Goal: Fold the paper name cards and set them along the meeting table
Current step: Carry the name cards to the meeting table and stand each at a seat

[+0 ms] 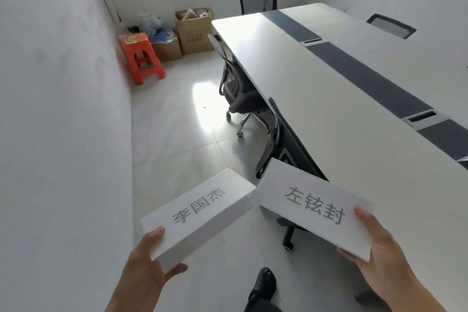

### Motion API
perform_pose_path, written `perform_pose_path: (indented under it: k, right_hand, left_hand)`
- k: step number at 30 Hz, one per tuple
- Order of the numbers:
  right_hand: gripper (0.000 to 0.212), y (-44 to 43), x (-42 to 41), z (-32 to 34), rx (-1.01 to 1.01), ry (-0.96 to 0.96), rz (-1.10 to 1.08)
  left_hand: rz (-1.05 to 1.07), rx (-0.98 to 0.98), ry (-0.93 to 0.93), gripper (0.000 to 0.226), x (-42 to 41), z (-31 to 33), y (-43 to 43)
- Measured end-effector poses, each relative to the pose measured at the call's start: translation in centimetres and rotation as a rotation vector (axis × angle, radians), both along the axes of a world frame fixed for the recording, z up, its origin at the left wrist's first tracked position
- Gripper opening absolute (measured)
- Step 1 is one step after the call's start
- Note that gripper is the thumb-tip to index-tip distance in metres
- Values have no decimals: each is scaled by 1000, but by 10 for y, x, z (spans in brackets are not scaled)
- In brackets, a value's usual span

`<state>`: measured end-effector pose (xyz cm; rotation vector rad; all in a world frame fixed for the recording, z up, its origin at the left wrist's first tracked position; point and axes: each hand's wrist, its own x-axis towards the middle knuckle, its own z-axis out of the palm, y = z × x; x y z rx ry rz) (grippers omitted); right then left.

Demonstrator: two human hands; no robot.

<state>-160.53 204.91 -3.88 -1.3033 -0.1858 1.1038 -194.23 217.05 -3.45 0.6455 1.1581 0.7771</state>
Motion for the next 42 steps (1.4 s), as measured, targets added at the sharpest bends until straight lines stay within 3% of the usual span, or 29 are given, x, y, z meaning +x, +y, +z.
perform_pose_path:
  k: [9, 12, 22, 27, 30, 34, 37, 42]
  right_hand:
    - [20, 122, 104, 9, -21, -8, -160]
    - [24, 150, 137, 5, -27, 13, -251]
    - [25, 229, 241, -68, -257, 291, -672]
    - [31, 289, 271, -83, -282, 291, -757]
    - [28, 311, 290, -88, -340, 202, -846]
    - [16, 320, 321, -96, -499, -51, -952]
    - [24, 317, 339, -100, -618, -233, -910]
    - [31, 305, 373, -118, -688, -310, -833]
  left_hand:
    - [-135, 59, 48, 43, 119, 30, 168]
    - [-175, 55, 33, 26, 160, 32, 214]
    - [-405, 57, 27, 17, 273, 18, 409]
    - [-551, 16, 51, 16, 326, 21, 502]
    - [-663, 26, 73, 22, 363, 20, 543]
    - [-820, 27, 57, 40, 411, 19, 565]
    - [-872, 15, 51, 37, 440, 15, 562]
    - [-898, -11, 76, 38, 466, 13, 560]
